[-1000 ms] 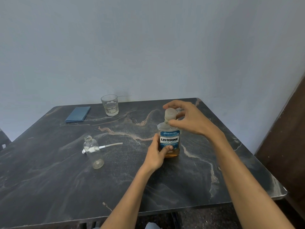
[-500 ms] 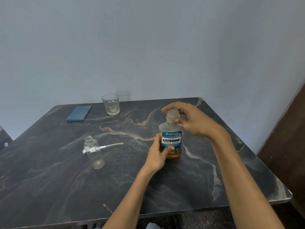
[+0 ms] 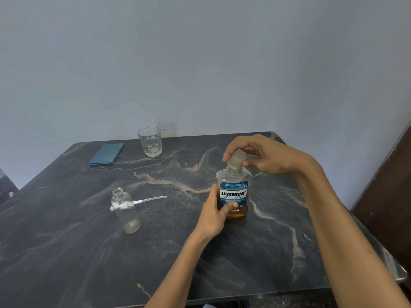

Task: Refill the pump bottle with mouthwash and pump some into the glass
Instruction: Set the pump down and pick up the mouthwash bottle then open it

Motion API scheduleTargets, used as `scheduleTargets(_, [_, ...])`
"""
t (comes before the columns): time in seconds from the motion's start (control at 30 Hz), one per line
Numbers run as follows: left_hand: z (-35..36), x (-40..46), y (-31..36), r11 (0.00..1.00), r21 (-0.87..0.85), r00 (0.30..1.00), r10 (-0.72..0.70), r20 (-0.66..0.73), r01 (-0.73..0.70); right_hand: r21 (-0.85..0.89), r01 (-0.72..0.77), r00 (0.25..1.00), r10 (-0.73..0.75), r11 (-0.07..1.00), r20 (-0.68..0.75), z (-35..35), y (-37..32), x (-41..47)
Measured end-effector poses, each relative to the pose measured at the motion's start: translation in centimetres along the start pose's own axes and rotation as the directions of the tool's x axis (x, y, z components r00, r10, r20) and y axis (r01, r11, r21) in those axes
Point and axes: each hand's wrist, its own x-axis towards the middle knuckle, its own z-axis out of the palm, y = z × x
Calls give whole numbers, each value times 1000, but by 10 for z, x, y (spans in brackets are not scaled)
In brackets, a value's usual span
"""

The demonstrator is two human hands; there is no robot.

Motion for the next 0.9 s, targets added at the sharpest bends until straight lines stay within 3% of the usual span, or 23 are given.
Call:
scheduleTargets(0.4, [-2,1,1,1000,-1,1000,-16,19,16,-38,-2,995,-2,999,-101,4,-2,-1])
scheduleTargets(0.53, [-3,1,1,1000,-20,1000,-15,27,16,-67,-14,995,8,998,-95,-25,-11,1])
scheduleTargets(0.67, [-3,1,1,1000,-22,999,-20,31,21,-51,-92,976,80,994,-202,-56,-9,-9])
scheduleTargets(0.77, [-3,1,0,999,-52,1000,-1,19,2,185,-109,921,169,977,-352,-40,14,-36])
scheduleTargets(0.9, [-3,2,-1,997,-71,1000,22,13,-21,410,-169,731,393,896,-558,27,63,-80])
